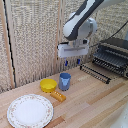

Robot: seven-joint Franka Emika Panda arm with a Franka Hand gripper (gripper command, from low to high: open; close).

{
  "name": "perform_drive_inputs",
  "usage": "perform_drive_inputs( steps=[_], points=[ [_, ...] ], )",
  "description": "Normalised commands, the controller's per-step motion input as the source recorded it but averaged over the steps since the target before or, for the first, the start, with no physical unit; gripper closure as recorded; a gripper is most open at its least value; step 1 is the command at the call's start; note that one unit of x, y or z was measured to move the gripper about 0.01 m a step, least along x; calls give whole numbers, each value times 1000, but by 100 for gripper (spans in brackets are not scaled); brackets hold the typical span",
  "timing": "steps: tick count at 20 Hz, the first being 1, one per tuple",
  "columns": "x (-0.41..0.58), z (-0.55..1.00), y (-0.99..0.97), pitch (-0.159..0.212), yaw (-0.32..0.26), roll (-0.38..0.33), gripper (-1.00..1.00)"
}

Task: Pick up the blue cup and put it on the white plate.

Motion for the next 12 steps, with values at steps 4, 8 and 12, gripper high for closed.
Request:
perform_drive_inputs(
  steps=[4, 8, 12],
  points=[
    [17, -425, 0, 49, 2, -33, -100],
    [0, -335, 0, 48, 0, -32, -100],
    [0, -206, 82, 41, 0, -85, -100]
  ],
)
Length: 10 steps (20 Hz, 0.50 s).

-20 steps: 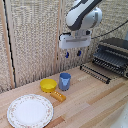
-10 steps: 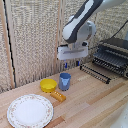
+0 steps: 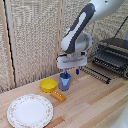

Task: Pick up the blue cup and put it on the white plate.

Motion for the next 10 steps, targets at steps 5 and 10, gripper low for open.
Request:
perform_drive_inputs(
  steps=[5, 10],
  points=[
    [2, -214, 122, 1, 0, -75, 100],
    [46, -202, 55, 0, 10, -38, 100]
  ],
)
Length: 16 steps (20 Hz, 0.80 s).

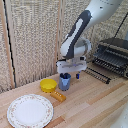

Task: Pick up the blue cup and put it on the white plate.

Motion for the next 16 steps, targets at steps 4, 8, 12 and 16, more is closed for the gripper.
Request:
perform_drive_inputs(
  steps=[4, 8, 12, 16],
  points=[
    [28, -150, 16, -12, 8, -16, 100],
    [0, -29, 16, -37, 0, 0, 100],
    [-16, 21, 21, -98, -24, 0, 100],
    [-81, 283, 3, -70, -77, 4, 100]
  ],
)
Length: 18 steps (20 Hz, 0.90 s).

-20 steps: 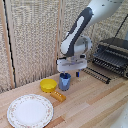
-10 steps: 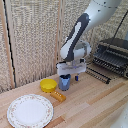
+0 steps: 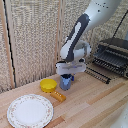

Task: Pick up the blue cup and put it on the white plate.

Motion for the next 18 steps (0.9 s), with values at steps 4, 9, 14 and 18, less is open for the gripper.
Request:
perform_drive_inputs(
  steps=[4, 9, 14, 18],
  points=[
    [-43, 754, 0, 1, -47, 35, 100],
    [29, 1000, 4, 14, -16, 43, 100],
    [157, 906, 263, 15, -8, 8, 100],
    [231, 648, 596, 81, 18, -29, 100]
  ],
)
